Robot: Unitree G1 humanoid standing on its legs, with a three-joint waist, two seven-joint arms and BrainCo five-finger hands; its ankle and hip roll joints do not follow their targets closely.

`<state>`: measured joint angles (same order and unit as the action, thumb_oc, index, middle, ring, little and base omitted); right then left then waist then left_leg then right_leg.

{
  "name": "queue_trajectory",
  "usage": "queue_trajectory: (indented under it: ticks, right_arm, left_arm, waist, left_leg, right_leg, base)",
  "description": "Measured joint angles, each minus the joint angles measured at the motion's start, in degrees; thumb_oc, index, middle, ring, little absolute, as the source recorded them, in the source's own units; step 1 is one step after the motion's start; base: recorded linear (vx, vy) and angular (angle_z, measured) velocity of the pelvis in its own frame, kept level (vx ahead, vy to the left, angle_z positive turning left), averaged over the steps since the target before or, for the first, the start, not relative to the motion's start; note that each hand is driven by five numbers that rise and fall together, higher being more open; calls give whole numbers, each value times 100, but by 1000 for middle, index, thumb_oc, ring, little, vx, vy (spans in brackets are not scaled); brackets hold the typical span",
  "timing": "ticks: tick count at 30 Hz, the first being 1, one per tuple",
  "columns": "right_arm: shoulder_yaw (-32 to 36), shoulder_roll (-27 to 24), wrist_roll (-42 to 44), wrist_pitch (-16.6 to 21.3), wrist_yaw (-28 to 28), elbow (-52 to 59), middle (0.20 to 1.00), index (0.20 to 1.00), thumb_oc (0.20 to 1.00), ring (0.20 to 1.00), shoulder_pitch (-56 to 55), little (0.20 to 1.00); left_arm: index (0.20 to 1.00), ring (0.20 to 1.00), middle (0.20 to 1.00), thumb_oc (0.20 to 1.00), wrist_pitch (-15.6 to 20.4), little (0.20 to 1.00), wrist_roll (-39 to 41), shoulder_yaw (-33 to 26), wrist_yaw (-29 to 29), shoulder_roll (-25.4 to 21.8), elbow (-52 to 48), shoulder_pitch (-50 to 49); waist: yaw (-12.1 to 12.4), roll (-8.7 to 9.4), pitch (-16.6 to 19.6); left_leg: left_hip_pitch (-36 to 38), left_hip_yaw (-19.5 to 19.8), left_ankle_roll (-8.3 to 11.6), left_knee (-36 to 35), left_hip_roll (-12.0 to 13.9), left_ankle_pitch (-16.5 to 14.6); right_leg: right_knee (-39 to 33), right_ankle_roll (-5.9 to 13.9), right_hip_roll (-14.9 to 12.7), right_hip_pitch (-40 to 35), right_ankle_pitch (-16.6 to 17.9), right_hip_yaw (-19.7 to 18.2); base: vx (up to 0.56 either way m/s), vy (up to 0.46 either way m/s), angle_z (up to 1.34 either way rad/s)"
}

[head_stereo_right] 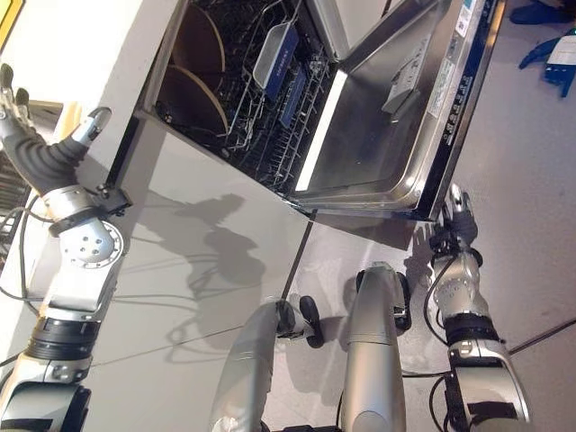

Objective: Pick up plates and place into dishwasher.

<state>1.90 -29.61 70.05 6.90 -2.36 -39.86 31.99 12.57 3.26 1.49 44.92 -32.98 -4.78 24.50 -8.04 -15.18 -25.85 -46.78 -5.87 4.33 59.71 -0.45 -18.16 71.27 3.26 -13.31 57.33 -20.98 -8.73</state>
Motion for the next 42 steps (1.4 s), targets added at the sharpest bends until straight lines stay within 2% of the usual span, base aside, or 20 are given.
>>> queue_trajectory:
  ticks: [5,12,16,22,26,31,35,38,39,42]
  right_arm:
    - [-202,-70,36,-173,121,127,1000,1000,1000,1000,-33,1000]
    - [-914,67,-400,-348,116,1273,1000,1000,1000,1000,-377,1000]
    - [-1312,234,-791,-490,228,1706,1000,1000,1000,1000,-412,1000]
    - [-1625,222,-1179,-555,287,1778,1000,1000,1000,1000,-518,1000]
    - [-1618,200,-1288,-554,315,1987,1000,1000,1000,1000,-622,1000]
    - [-1638,271,-1315,-490,584,2386,1000,1000,1000,1000,-611,1000]
    - [-1756,599,-1330,-434,613,2409,1000,1000,1000,1000,-608,1000]
    - [-1754,862,-1437,-271,687,2568,1000,1000,1000,1000,-675,1000]
    - [-1737,940,-1441,-179,725,2754,1000,1000,1000,1000,-759,1000]
    - [-1554,1037,-1536,32,766,3068,1000,1000,1000,1000,-921,1000]
  left_arm:
    - [1000,1000,1000,1000,31,1000,40,1,-53,46,98,-31]
    - [1000,1000,1000,1000,73,1000,38,-47,-146,51,43,-73]
    - [1000,1000,1000,1000,64,1000,78,84,-355,159,92,-68]
    - [1000,1000,1000,1000,-6,1000,177,202,-468,382,161,-31]
    - [1000,1000,1000,1000,-88,1000,399,242,-546,475,155,-3]
    - [1000,1000,1000,1000,-123,1000,504,479,-733,726,15,-14]
    - [1000,1000,1000,1000,-175,1000,527,596,-798,816,-53,-116]
    - [1000,1000,1000,1000,-224,1000,546,629,-916,820,-27,-422]
    - [1000,1000,1000,1000,-221,1000,540,623,-969,804,4,-625]
    - [1000,1000,1000,1000,-254,1000,524,228,-1130,697,403,-727]
  waist:
    - [15,-7,6]
    - [139,-11,8]
    - [228,14,-10]
    - [398,85,-61]
    - [596,240,-167]
    - [755,430,-171]
    - [1048,809,-12]
    - [1083,1152,246]
    - [1112,1264,535]
    - [1181,1412,975]
  left_leg:
    - [-23,67,61,45,4,5]
    - [-59,299,89,-34,16,25]
    - [219,462,220,-201,87,63]
    - [844,743,346,-790,231,213]
    - [1353,956,418,-1313,313,386]
    - [1762,1077,398,-1682,375,504]
    - [2145,1104,336,-2173,451,698]
    - [2577,1145,317,-2609,517,799]
    - [2656,1144,290,-2765,534,818]
    - [3128,1141,240,-3276,559,924]
  right_leg:
    - [103,-68,6,26,-57,-6]
    - [95,-229,64,-5,-135,243]
    - [-62,-318,82,-376,-191,492]
    - [-710,-382,131,-1254,-145,1003]
    - [-1260,-436,146,-1986,-96,1424]
    - [-1639,-469,146,-2602,-78,1763]
    - [-2011,-533,160,-3025,-70,2025]
    - [-2449,-519,240,-3565,-33,2215]
    - [-2652,-485,298,-3650,-9,2237]
    - [-3291,-436,419,-4177,214,2296]
  base:
    - [-40,-16,3]
    - [18,-8,3]
    - [56,-30,7]
    - [56,-84,15]
    - [73,-109,29]
    - [105,-126,24]
    - [175,-112,24]
    - [153,-101,20]
    - [137,-92,-4]
    - [101,-68,-3]
